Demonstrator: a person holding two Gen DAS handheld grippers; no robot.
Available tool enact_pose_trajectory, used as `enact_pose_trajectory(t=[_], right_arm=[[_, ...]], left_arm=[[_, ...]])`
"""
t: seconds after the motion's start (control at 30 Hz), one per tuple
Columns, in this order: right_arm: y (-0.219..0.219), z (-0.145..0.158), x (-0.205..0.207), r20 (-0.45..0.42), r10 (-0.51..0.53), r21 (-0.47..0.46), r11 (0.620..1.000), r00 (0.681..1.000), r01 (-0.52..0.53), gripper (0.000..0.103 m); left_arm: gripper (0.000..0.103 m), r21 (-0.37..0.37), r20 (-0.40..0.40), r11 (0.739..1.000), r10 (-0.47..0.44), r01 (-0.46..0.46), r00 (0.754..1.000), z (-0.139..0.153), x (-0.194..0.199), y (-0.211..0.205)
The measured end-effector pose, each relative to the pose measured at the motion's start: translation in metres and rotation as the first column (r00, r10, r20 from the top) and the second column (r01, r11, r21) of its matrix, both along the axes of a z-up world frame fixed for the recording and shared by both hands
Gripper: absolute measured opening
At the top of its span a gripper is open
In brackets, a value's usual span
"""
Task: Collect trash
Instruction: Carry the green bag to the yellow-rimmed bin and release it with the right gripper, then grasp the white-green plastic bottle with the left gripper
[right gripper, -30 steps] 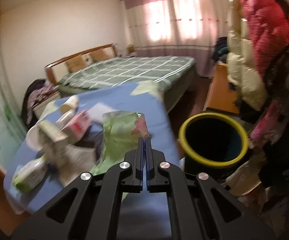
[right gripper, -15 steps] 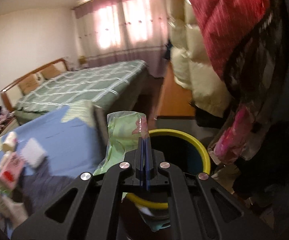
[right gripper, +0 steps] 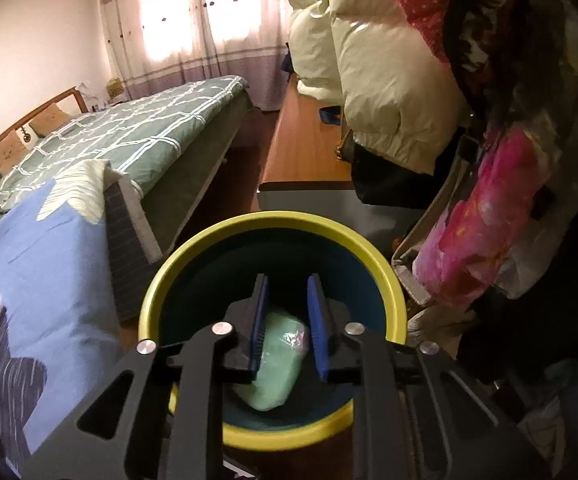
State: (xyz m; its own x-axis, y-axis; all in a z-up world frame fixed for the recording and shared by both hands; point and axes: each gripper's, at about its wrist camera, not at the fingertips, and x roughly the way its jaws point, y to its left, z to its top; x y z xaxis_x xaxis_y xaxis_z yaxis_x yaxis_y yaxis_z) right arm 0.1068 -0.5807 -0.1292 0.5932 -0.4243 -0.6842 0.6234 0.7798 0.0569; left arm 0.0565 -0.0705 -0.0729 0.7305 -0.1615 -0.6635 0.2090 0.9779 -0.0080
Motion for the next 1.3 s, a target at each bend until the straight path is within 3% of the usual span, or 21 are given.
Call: enact_pose_trajectory(t=[0.3, 0.53, 0.63, 0.87, 0.93, 1.1, 1.3], right_arm=[[0.036, 0.016, -0.021, 0.057, 0.062, 0.023, 0.998, 0.996, -0.063, 0.027], [0.050, 0.023, -0.021, 0.075, 0.092, 0.030, 0.995, 0.993, -0.094, 0.027], [0.054, 0.023, -0.021, 0.074, 0.101, 0.033, 0.994, 0.992, -0.103, 0.027], [0.060, 0.022, -0.021, 0.073, 0.115, 0.039, 0.992, 0.991, -0.118, 0.027], [0.061, 0.022, -0.021, 0.076, 0.118, 0.041, 0.992, 0.990, -0.122, 0.027], [0.061, 0.026, -0.024, 0.087, 0.123, 0.041, 0.991, 0.989, -0.127, 0.027], [0.061, 0.029, -0.026, 0.101, 0.126, 0.044, 0.990, 0.987, -0.131, 0.027]], left_arm=[[0.099, 0.050, -0.005, 0.997, -0.052, 0.052, 0.999, -0.023, -0.015, 0.013], [0.097, 0.047, -0.023, 0.993, -0.107, 0.108, 0.994, -0.049, -0.025, 0.024], [0.092, 0.054, -0.021, 0.991, -0.123, 0.124, 0.992, -0.057, -0.028, 0.027], [0.068, 0.007, -0.021, 0.989, -0.147, 0.147, 0.989, -0.073, -0.028, 0.038], [0.060, -0.008, -0.015, 0.987, -0.162, 0.162, 0.987, -0.072, -0.028, 0.040], [0.059, 0.035, 0.042, 0.986, -0.167, 0.165, 0.985, -0.062, -0.036, 0.037], [0.058, 0.086, 0.152, 0.988, -0.140, 0.128, 0.978, -0.021, -0.038, 0.032]])
